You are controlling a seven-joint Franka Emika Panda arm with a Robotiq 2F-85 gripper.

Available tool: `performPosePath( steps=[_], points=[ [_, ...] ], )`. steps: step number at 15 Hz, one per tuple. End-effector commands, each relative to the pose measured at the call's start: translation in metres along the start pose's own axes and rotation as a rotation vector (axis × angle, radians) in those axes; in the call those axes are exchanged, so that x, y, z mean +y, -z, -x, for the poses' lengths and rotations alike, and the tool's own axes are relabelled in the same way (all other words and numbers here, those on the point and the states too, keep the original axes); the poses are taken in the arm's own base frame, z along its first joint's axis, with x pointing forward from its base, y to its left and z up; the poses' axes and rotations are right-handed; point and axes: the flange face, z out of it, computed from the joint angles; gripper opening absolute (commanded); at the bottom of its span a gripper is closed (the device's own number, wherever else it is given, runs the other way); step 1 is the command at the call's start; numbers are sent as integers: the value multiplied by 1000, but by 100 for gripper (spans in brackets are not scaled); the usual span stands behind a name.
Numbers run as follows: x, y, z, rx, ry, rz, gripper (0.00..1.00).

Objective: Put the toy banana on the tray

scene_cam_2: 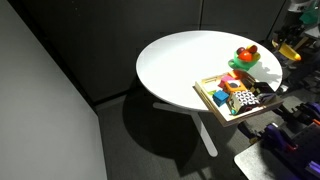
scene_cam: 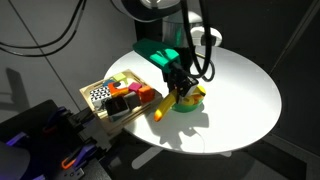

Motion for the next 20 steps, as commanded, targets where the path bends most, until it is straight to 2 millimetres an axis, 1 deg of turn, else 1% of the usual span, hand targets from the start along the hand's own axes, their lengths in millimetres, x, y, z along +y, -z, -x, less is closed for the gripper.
performPosePath(
  steps=[1, 2, 10, 11, 14, 20],
  points=[
    [-5, 1, 2, 10, -2, 0, 15],
    [-8, 1, 4, 12, 0, -1, 40],
    [-7, -3, 4, 4, -2, 0, 40],
    [-7, -4, 4, -2, 6, 0, 15],
    [-24, -7, 8, -6, 42, 6, 15],
    [-79, -18, 23, -36, 157, 18, 15]
  ],
)
